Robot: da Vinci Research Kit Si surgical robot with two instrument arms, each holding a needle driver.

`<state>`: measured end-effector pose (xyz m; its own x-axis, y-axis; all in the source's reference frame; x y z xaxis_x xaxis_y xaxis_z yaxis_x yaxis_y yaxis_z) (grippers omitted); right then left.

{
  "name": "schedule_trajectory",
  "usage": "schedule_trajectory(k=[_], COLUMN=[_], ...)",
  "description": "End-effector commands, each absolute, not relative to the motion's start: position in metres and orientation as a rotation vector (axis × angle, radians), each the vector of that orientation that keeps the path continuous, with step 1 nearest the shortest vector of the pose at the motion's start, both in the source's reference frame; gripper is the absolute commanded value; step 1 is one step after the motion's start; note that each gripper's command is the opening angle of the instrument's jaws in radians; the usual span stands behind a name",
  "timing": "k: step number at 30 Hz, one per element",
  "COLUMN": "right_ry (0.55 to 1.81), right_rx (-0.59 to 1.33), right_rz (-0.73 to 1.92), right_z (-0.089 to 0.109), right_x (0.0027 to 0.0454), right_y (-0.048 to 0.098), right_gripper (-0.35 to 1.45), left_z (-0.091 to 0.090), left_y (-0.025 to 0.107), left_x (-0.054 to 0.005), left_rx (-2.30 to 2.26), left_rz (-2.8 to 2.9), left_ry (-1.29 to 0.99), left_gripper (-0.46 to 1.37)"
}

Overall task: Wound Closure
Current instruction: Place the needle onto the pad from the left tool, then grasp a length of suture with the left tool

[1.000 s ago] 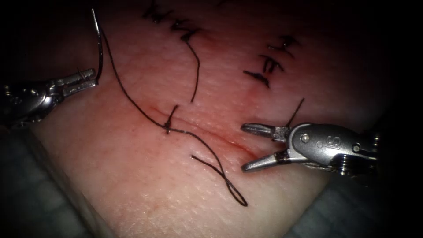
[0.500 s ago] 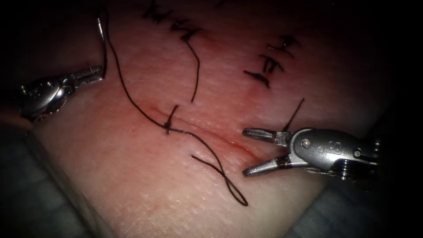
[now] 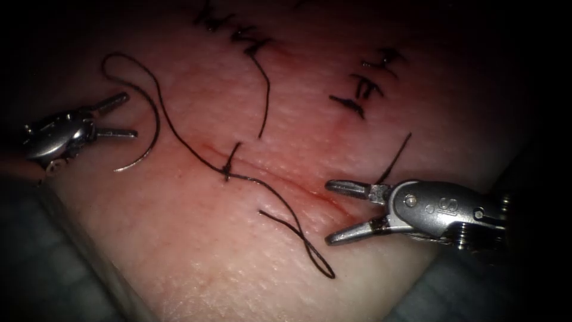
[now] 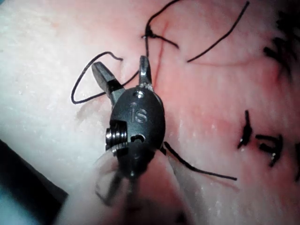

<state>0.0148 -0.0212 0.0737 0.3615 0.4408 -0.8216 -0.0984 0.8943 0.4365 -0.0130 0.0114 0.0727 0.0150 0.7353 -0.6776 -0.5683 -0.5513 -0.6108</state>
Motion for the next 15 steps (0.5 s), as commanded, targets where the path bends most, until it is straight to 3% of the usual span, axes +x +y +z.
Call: schedule_trajectory(k=[1, 15], right_ry=[1.154, 1.154], right_rx=[0.339, 0.339], right_rz=[0.356, 0.356], right_z=[0.0737, 0.0737], right_x=[0.0148, 0.0148], right_y=[-0.0212, -0.0212], right_gripper=[0.71, 0.72], left_z=[0.0725, 0.0687], left_y=[0.0114, 0.0131], left_x=[-0.0127, -0.0055], left_rx=[-1.316, -1.293], left_rz=[1.706, 1.673], left_ry=[-0.184, -0.163], left_gripper=[0.84, 0.81])
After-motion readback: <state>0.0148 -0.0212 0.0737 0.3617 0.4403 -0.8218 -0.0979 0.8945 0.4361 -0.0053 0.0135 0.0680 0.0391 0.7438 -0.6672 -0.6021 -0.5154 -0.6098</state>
